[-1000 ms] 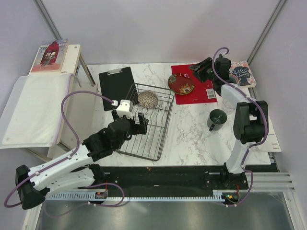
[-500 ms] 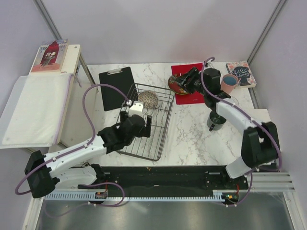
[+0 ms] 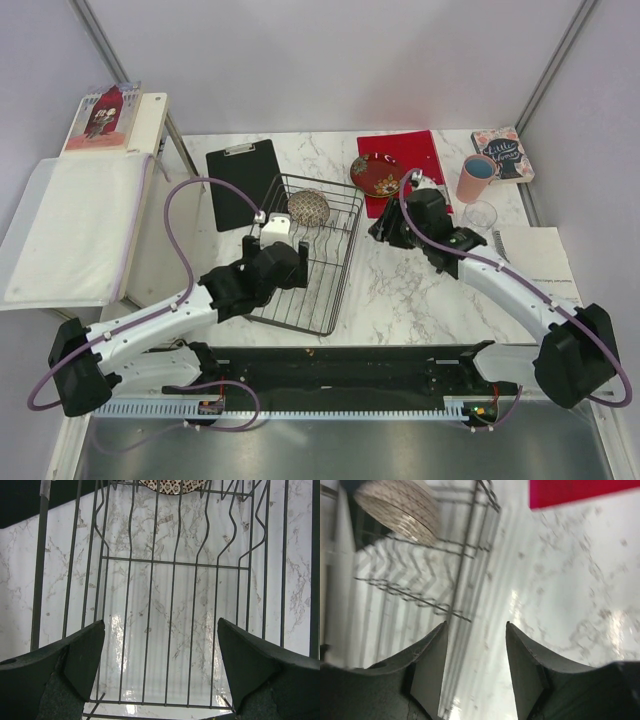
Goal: Unload the mixed dishes from the dish rack
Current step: Adjust the dish rack at the center of the board, then pick up the bowl from the dish rack, then place the bowl at the center of the board.
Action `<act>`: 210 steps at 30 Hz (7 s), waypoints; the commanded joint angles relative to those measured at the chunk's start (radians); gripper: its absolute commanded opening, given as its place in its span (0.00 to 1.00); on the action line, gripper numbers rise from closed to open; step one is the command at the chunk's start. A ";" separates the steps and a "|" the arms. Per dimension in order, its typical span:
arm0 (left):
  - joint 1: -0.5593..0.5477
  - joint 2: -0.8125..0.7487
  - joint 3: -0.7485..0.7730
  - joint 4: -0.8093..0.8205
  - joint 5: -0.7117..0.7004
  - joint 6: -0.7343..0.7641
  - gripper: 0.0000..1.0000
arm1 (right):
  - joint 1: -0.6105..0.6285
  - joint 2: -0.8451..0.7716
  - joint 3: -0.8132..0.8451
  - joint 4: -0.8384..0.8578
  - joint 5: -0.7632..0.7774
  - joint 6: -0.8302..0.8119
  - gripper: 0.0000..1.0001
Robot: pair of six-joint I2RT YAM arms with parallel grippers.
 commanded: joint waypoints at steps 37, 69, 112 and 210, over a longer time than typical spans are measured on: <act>0.002 -0.233 -0.119 0.015 -0.036 -0.142 0.99 | 0.193 0.207 -0.081 0.055 0.055 0.091 0.04; 0.008 -0.079 0.076 0.124 -0.168 0.172 0.99 | 0.072 0.200 0.085 -0.109 0.027 -0.078 0.59; 0.432 0.741 0.072 1.375 0.237 1.171 0.41 | 0.073 -0.311 -0.206 -0.036 0.059 -0.055 0.58; 0.348 0.221 0.575 -0.051 0.584 -0.086 0.99 | -0.146 -0.178 0.059 -0.301 0.189 -0.021 0.00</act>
